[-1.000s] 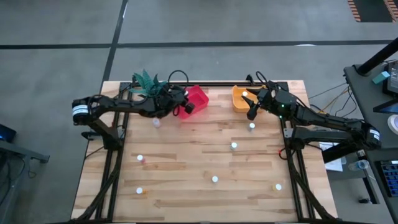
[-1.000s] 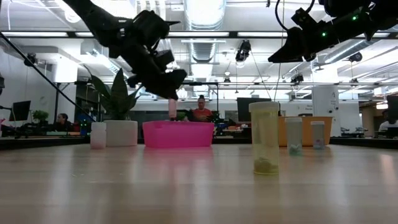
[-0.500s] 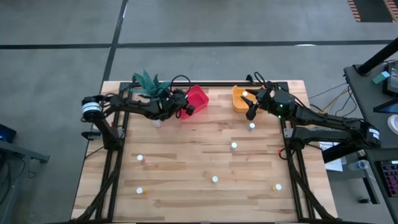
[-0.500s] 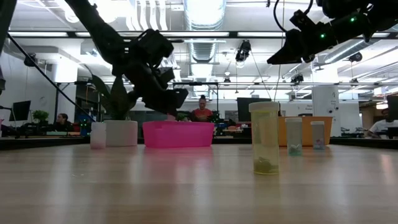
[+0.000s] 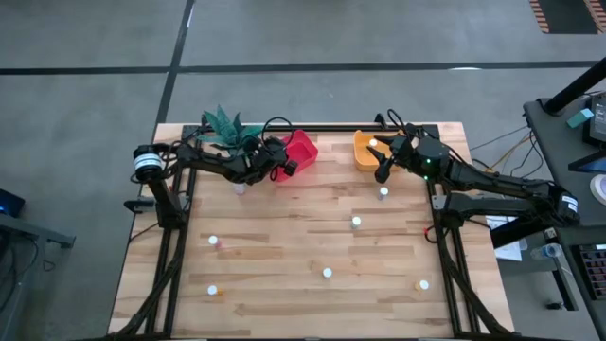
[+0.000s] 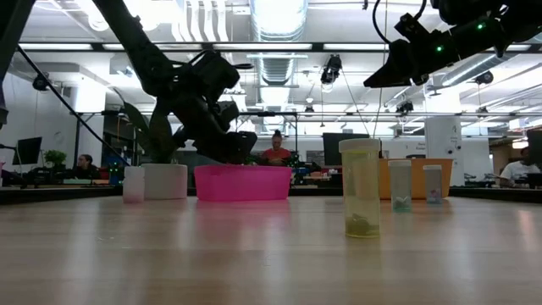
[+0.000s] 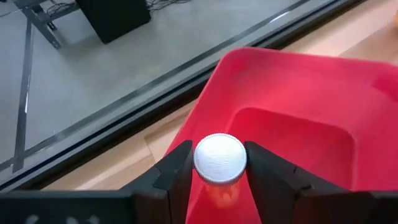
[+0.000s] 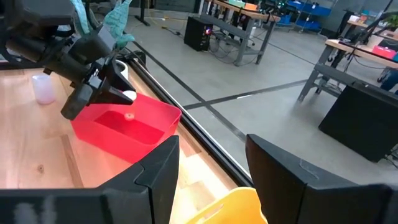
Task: Pick and place medicine bottles into bin by pill shape (circle, oval)
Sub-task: Put the red tablet bottle into the pink bin, then put the blue capsule bottle into the yellow bin
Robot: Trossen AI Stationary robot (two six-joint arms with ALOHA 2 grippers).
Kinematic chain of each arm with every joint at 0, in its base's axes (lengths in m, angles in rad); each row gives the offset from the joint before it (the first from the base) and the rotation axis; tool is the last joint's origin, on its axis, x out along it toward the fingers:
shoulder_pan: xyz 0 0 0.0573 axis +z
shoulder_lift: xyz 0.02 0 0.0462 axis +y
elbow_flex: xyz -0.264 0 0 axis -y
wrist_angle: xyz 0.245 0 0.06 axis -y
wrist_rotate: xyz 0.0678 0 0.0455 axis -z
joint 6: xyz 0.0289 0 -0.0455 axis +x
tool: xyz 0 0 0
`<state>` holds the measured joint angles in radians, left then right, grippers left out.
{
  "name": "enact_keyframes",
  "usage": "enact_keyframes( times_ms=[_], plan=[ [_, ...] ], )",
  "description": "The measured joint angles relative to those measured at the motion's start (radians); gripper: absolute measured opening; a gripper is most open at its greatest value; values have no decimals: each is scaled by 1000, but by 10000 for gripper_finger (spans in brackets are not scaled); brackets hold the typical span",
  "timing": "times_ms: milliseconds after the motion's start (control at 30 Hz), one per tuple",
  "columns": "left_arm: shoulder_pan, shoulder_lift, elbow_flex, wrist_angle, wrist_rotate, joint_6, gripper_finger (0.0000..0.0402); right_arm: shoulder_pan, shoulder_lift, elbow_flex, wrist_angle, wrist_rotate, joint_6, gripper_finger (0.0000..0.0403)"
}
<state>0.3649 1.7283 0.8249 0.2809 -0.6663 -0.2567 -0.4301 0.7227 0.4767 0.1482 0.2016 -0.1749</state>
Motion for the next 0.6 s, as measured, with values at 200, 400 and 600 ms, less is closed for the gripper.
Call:
enact_keyframes(
  times_ms=[200, 400, 600],
  plan=[
    [2, 0, 0, 2, 0, -1, 131, 0, 0, 0, -1, 0, 0, 178],
    [2, 0, 0, 0, 0, -2, 132, 0, 0, 0, -1, 0, 0, 178],
    [2, -17, 0, 0, 0, -1, 132, 0, 0, 0, -1, 0, 0, 178]
  ],
)
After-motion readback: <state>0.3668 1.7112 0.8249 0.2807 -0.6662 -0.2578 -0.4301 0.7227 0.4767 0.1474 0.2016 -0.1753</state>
